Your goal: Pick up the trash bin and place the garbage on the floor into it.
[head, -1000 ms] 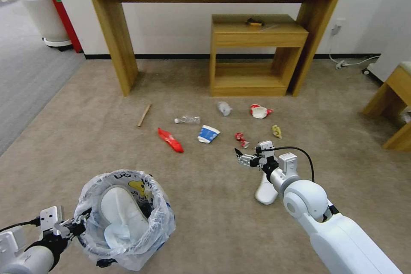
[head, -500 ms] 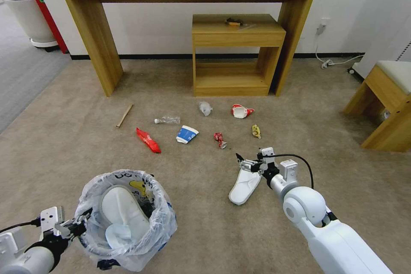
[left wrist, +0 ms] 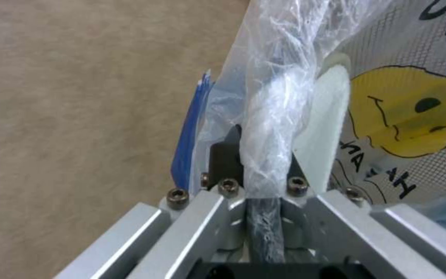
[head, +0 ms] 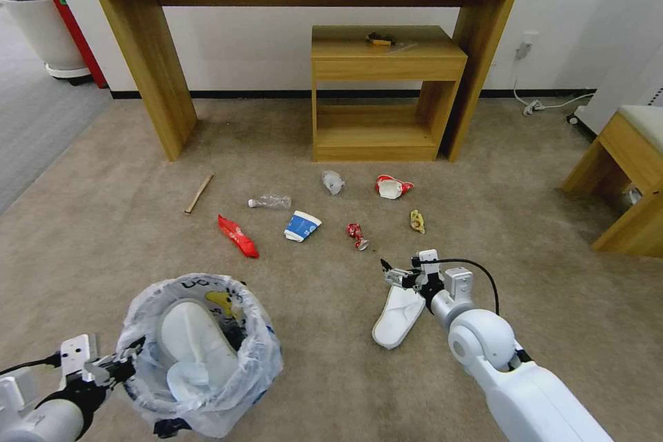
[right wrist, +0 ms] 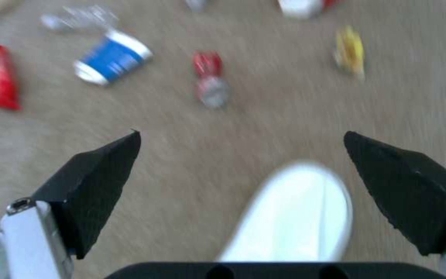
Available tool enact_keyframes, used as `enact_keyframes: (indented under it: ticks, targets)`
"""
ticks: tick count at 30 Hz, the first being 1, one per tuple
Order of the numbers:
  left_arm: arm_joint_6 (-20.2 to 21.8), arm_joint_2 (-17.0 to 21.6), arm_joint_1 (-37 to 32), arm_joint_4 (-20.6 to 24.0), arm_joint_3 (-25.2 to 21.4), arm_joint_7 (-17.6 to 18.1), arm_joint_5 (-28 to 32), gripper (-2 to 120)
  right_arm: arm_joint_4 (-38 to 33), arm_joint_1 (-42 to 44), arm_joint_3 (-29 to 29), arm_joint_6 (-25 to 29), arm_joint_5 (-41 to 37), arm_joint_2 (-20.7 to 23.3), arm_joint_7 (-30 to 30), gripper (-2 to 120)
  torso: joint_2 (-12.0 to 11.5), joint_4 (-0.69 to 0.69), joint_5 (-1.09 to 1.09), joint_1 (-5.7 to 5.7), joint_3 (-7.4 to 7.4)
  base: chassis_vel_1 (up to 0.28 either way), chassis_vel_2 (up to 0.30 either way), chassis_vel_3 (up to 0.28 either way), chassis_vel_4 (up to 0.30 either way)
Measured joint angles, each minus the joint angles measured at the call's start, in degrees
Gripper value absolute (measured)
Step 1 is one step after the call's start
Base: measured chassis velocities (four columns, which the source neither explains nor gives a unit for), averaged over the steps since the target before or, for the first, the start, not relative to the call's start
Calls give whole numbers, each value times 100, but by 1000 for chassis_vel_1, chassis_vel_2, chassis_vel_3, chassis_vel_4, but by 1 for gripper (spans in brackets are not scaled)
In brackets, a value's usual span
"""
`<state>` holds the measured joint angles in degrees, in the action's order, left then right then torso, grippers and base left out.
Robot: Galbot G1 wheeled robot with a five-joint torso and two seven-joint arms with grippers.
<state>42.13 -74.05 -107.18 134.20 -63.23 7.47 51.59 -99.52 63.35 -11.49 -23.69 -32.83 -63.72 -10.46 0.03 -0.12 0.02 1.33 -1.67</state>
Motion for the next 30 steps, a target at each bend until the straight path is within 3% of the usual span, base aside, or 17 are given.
enact_keyframes:
  ticks: [6, 9, 22, 27, 30]
  targets:
    - [1, 40, -88, -296, -532, -91, 254, 0, 1048, -173, -208, -87, -517, -248, -149, 100, 0, 1, 0, -1, 2, 0, 0, 0, 0]
    - [0, 90, -121, -717, -906, -247, 397, 0, 1648, -305, -350, -86, -711, -412, -144, 100, 0, 0, -1, -1, 2, 0, 0, 0, 0]
    - [0, -7, -277, -998, -1314, -365, 656, 0, 2596, -698, -297, -57, -767, -864, -66, 100, 0, 2, -1, -2, 2, 0, 0, 0, 0]
    - [0, -80, -306, -968, -1338, -372, 653, 0, 3115, -906, -208, -17, -657, -1003, 7, 91, 0, 1, -1, -2, 2, 0, 0, 0, 0]
    - [0, -105, -330, -942, -1348, -372, 641, 0, 3445, -1010, -177, 43, -564, -1075, 99, 78, 0, 0, 0, -2, 2, 0, 0, 0, 0]
